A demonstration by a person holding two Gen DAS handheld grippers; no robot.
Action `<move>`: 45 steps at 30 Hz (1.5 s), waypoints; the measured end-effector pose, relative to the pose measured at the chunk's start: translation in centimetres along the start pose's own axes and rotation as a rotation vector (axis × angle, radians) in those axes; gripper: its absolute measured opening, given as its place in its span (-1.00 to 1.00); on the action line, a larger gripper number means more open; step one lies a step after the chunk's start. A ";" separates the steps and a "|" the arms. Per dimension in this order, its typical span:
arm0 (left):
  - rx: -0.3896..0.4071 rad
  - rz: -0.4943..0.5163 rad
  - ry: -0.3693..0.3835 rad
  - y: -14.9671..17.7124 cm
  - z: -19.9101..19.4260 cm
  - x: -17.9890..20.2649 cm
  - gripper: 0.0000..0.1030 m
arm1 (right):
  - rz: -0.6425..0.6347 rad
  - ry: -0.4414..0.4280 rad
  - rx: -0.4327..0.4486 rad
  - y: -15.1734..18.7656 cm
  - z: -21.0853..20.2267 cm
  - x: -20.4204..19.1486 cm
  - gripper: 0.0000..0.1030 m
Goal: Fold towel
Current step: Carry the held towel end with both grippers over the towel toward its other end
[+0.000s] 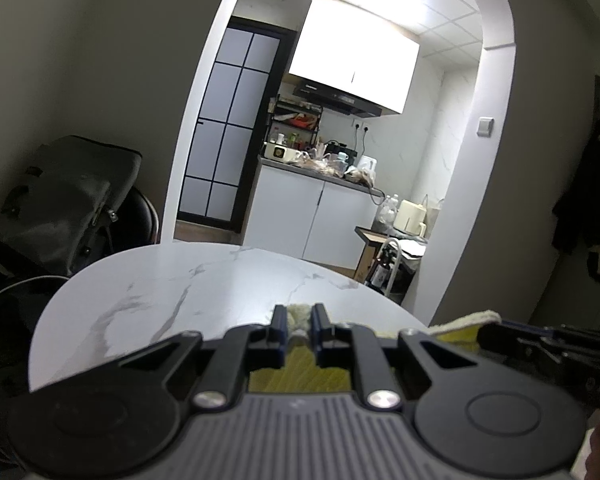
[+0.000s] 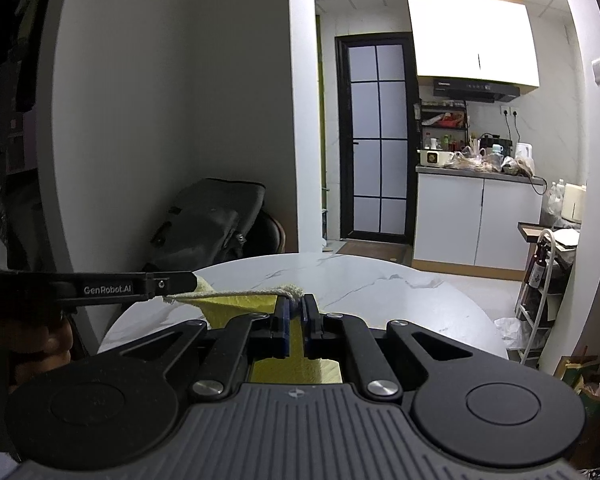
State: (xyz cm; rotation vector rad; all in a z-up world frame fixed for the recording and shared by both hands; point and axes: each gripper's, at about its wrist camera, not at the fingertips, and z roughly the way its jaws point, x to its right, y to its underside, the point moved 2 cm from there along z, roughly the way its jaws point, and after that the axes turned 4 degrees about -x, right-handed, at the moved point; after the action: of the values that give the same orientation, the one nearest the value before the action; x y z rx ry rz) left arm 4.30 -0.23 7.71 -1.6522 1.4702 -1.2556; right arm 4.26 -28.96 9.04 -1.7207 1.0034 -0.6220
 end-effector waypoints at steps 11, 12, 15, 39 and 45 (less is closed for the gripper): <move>-0.038 0.025 -0.028 -1.0 5.4 0.9 -0.74 | 0.041 0.008 -0.056 -0.2 4.7 3.4 -0.88; -0.041 0.032 -0.029 -1.1 5.7 0.9 -0.74 | 0.034 0.007 -0.066 -0.3 5.1 3.6 -0.88; -0.048 0.045 -0.029 -1.3 6.6 1.1 -0.74 | 0.027 0.012 -0.086 -0.7 6.2 4.6 -0.88; -0.153 0.056 -0.038 -0.2 14.3 0.7 -0.73 | 0.109 0.073 -0.200 1.9 11.3 8.2 -0.87; -0.160 0.054 -0.043 0.3 15.8 0.3 -0.72 | 0.089 0.109 -0.228 2.7 12.6 8.1 -0.87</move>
State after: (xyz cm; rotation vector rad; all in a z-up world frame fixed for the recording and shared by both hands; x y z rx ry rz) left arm 18.54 -3.07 1.53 -1.7184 1.6141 -1.0906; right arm 17.52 -29.91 1.59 -1.8436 1.2612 -0.5664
